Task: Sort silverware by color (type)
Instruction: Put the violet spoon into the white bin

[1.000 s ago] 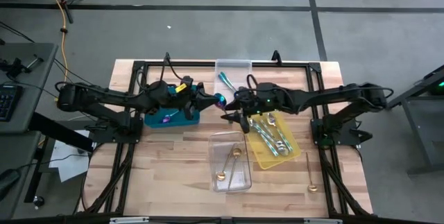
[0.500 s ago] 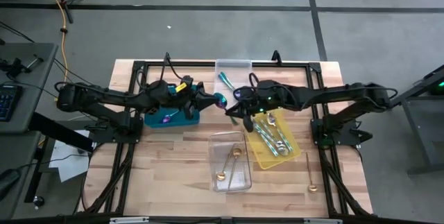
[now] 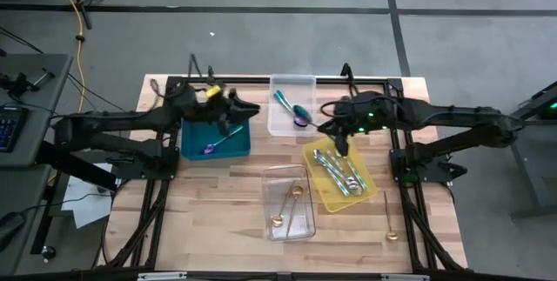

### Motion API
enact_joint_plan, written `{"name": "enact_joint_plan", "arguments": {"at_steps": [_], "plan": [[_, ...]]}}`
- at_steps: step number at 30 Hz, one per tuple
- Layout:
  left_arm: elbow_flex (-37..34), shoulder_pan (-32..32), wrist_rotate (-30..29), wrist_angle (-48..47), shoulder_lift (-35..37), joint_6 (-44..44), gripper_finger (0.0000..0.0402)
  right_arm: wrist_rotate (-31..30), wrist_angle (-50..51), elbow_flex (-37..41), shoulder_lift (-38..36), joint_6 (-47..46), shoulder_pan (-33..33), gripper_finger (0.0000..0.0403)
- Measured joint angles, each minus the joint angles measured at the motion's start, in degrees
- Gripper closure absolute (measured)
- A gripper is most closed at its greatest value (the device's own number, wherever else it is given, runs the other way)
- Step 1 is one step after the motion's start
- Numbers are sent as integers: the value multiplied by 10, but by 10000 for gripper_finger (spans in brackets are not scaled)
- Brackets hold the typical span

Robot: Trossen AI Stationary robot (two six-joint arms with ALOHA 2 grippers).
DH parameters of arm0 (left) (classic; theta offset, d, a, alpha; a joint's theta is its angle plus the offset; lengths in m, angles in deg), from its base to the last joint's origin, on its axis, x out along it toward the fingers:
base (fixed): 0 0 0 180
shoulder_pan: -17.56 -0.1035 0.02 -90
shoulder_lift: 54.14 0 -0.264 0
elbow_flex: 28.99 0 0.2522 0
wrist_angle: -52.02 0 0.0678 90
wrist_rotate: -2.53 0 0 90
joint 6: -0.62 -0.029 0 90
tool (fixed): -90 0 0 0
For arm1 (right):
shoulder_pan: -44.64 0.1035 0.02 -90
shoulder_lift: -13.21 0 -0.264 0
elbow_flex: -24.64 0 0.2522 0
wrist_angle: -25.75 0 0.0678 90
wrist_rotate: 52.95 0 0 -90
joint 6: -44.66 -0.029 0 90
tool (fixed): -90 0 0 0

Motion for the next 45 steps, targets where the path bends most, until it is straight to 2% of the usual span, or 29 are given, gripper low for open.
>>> {"name": "enact_joint_plan", "arguments": {"at_steps": [5, 10, 14, 19, 23, 36, 40, 43, 45], "plan": [[-1, -8, -8, -81, 85, -44, 304, -54, 65, 0, -67, -10, 0, 401], [-35, 11, -65, -83, 138, -60, 303, -98, 67, 24, -133, -19, 0, 402], [-76, 32, -109, -65, 156, -48, 303, -102, -18, 110, -193, -65, 0, 402], [-89, 45, -120, -50, 156, -44, 303, -97, -202, 224, -227, -116, 11, 402], [-89, 44, -121, -48, 155, -44, 303, -96, -283, 262, -226, -130, 12, 402], [-89, 43, -122, -37, 155, -44, 303, -97, -299, 256, -212, -129, 12, 403], [-89, 43, -122, -37, 155, -44, 303, -103, -346, 256, -157, -144, 6, 403], [-89, 43, -122, -37, 155, -44, 303, -103, -405, 250, -90, -145, -7, 403], [-89, 43, -122, -37, 155, -44, 303, -103, -408, 226, -43, -144, -23, 403]]}}
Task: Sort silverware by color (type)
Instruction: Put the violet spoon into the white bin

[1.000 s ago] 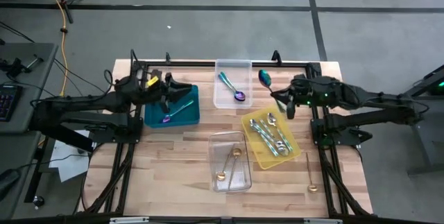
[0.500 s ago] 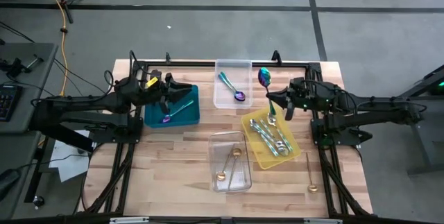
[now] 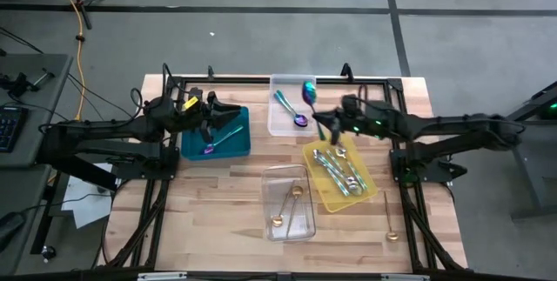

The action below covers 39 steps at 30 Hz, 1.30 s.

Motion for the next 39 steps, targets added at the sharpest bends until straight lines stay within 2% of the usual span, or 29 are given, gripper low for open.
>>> {"name": "enact_joint_plan", "arguments": {"at_steps": [4, 9, 13, 17, 21, 27, 33, 39], "plan": [[0, 0, 0, 5, 0, 0, 303, 4, 16, -73, 91, 8, -46, 403], [0, 0, 0, 13, 0, 0, 303, 8, 94, -170, 200, 29, -115, 403], [0, 0, 0, 14, 0, 0, 303, 47, 170, -234, 289, 16, -161, 403], [0, 0, 0, 18, 0, 0, 303, 107, 196, -270, 371, -3, -178, 403], [0, 0, 0, 43, 0, 0, 303, 125, 207, -285, 431, -26, -177, 403], [0, 0, 0, 53, 0, 0, 303, 120, 208, -284, 472, -55, -179, 403], [0, 0, 0, 52, 0, 0, 303, 93, 207, -284, 476, -55, -179, 402], [0, 0, 0, 52, 0, 0, 303, 93, 207, -284, 476, -55, -179, 375]]}}
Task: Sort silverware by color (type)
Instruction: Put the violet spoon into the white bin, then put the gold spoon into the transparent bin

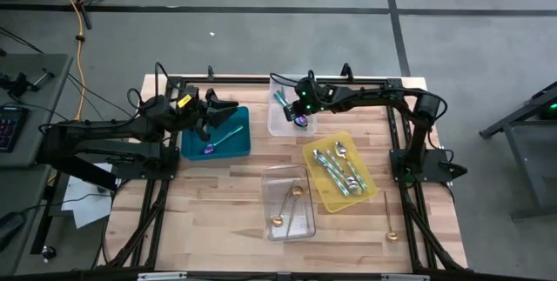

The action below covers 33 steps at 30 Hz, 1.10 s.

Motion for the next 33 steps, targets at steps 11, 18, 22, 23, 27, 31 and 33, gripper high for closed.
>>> {"name": "enact_joint_plan", "arguments": {"at_steps": [11, 18, 22, 23, 27, 31, 33], "plan": [[0, 0, 0, -1, 0, 0, 303, 33, 9, 1, -8, -8, -5, 314], [0, 0, 0, -2, 0, 0, 303, 38, 113, 1, -113, 129, 4, 277], [0, 0, 0, -4, 0, 0, 303, 28, 149, 42, -210, 174, 25, 274], [0, 0, 0, -5, 0, 0, 303, 28, 145, 64, -238, 173, 31, 274], [0, 0, 0, -6, 0, 0, 303, 27, 81, 176, -360, 102, 65, 274], [0, 0, 0, -6, 0, -15, 303, 34, -61, 288, -474, 16, 118, 273], [0, 0, 0, -6, 0, -28, 303, 34, -158, 332, -517, -10, 141, 273]]}}
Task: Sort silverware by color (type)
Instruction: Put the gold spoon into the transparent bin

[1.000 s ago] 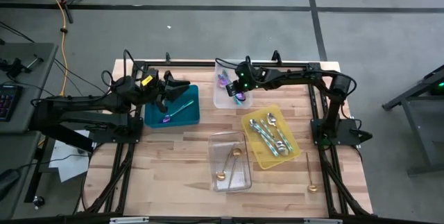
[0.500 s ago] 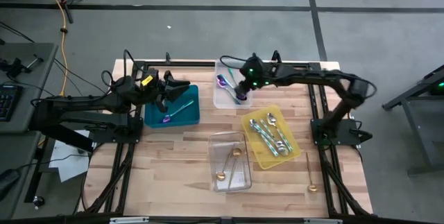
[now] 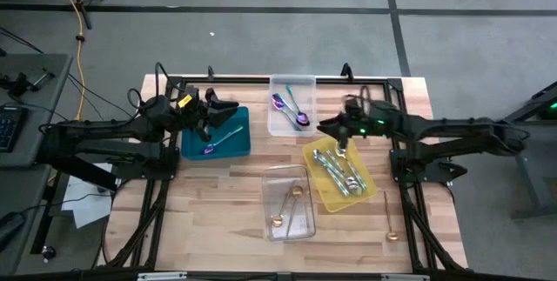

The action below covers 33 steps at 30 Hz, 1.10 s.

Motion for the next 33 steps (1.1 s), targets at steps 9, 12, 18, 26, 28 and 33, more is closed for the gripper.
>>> {"name": "enact_joint_plan", "arguments": {"at_steps": [9, 12, 18, 26, 28, 33], "plan": [[0, 0, 0, -15, 0, -55, 303, 0, -256, 62, -58, 56, 62, 273], [0, 0, 0, -34, 0, -78, 303, 0, -258, 55, -55, 117, 74, 273], [0, 15, -1, -85, 0, -128, 303, 0, -258, 54, -55, 145, 81, 273], [0, 42, 0, -78, 0, -182, 303, 0, -257, 54, -55, 146, 81, 273], [0, 43, 0, -78, 0, -182, 303, 0, -257, 54, -55, 146, 81, 273], [0, 42, 0, -77, 0, -182, 303, 0, -256, 54, -55, 146, 81, 273]]}}
